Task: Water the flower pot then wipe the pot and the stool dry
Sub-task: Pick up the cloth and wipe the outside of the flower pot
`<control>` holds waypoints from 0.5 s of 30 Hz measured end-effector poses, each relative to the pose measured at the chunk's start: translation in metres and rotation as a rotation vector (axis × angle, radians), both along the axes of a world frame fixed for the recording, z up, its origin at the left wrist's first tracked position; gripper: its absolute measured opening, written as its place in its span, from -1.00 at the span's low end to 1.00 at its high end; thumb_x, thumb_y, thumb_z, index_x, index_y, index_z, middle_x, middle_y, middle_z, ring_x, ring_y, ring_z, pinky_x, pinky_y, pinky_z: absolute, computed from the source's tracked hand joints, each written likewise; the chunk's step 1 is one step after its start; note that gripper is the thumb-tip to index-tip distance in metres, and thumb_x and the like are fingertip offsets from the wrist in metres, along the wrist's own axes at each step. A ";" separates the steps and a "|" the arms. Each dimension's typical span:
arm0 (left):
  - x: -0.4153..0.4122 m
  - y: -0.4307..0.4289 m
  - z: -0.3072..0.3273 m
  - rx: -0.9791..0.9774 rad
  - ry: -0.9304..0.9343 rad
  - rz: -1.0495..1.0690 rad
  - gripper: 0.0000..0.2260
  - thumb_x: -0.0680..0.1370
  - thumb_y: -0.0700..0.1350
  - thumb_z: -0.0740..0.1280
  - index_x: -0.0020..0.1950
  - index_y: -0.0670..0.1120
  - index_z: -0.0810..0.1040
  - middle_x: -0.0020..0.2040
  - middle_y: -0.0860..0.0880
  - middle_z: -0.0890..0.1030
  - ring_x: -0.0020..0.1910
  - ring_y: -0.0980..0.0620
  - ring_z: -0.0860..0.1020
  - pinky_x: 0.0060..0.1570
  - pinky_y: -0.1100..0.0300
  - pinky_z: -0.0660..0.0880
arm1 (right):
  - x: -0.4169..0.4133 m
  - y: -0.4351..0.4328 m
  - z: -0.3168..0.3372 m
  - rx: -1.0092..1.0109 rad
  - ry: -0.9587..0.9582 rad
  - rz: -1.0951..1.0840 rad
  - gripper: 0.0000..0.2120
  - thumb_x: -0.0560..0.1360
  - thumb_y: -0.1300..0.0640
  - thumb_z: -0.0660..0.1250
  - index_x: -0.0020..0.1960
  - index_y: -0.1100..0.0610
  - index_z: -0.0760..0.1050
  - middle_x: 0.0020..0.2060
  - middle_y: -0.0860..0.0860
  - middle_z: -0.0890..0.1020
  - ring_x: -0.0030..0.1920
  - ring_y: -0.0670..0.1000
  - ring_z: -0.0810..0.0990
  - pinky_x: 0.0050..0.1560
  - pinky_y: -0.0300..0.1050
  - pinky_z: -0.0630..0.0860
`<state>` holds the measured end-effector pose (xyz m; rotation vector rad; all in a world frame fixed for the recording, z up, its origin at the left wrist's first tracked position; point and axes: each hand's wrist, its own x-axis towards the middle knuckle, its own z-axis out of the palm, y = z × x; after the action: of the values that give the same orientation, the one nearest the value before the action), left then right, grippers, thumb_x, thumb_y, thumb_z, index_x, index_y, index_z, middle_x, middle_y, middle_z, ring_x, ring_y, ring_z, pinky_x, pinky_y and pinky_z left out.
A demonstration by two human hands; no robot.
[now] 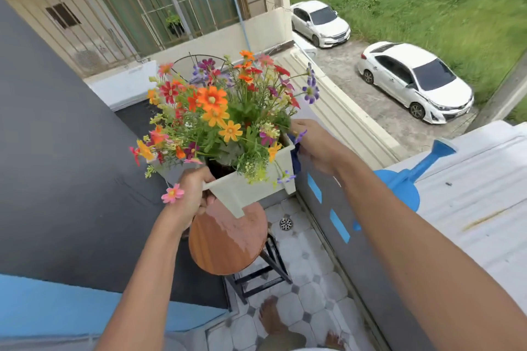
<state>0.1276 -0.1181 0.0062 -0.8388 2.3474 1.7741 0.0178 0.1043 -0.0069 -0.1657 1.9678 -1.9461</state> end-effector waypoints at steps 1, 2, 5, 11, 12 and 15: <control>0.000 0.000 0.000 0.002 0.016 -0.026 -0.71 0.35 -0.07 0.16 -0.57 -0.08 0.39 -0.60 -0.09 0.32 -0.65 0.09 0.08 -0.55 0.34 -0.01 | 0.001 0.001 0.001 0.025 0.018 0.009 -0.55 0.61 0.21 0.25 -0.44 0.03 0.31 -0.62 -0.17 0.29 -0.59 -0.16 0.23 -0.49 -0.26 0.17; 0.002 0.000 0.002 0.005 0.026 -0.049 -0.72 0.32 -0.04 0.16 -0.61 -0.05 0.38 -0.60 -0.09 0.32 -0.62 0.08 0.07 -0.53 0.31 -0.01 | 0.002 0.001 0.003 0.057 0.023 0.004 -0.60 0.58 0.28 0.26 -0.40 0.07 0.28 -0.63 -0.17 0.27 -0.60 -0.16 0.22 -0.51 -0.27 0.16; 0.003 0.003 0.003 0.011 0.054 -0.045 -0.72 0.39 -0.01 0.18 -0.49 -0.08 0.41 -0.60 -0.05 0.32 -0.59 0.06 0.11 -0.54 0.31 0.01 | 0.005 -0.002 0.002 0.096 0.030 -0.108 -0.64 0.51 0.39 0.24 -0.40 0.14 0.26 -0.59 -0.04 0.26 -0.62 -0.14 0.17 -0.54 -0.30 0.15; -0.007 0.007 -0.011 0.183 0.137 0.125 -0.62 0.52 0.17 0.23 -0.31 -0.10 0.41 -0.42 -0.05 0.30 -0.61 0.10 0.18 -0.58 0.28 0.11 | 0.010 -0.015 -0.018 0.070 0.048 -0.411 -0.58 0.43 0.34 0.30 -0.48 0.08 0.20 -0.59 -0.07 0.16 -0.48 -0.04 0.10 -0.39 -0.18 0.05; -0.005 0.011 -0.014 0.147 0.134 0.193 -0.61 0.50 0.20 0.25 -0.29 -0.10 0.44 -0.42 -0.05 0.33 -0.58 0.07 0.21 -0.54 0.24 0.13 | 0.012 -0.018 -0.020 0.074 0.052 -0.450 -0.61 0.43 0.32 0.32 -0.46 0.09 0.24 -0.57 -0.07 0.18 -0.45 -0.02 0.12 -0.38 -0.16 0.05; 0.005 0.041 -0.032 -0.022 0.074 0.212 -0.56 0.46 0.26 0.18 -0.25 -0.11 0.51 -0.40 -0.05 0.47 -0.41 -0.08 0.41 -0.31 0.10 0.34 | 0.018 -0.026 -0.023 0.134 0.075 -0.544 -0.68 0.37 0.31 0.32 -0.44 0.13 0.24 -0.53 0.00 0.21 -0.42 -0.02 0.12 -0.40 -0.14 0.05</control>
<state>0.1330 -0.0772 -0.0259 -1.0806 2.4062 1.8904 0.0355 0.0778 -0.0303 0.3760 2.3658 -2.1273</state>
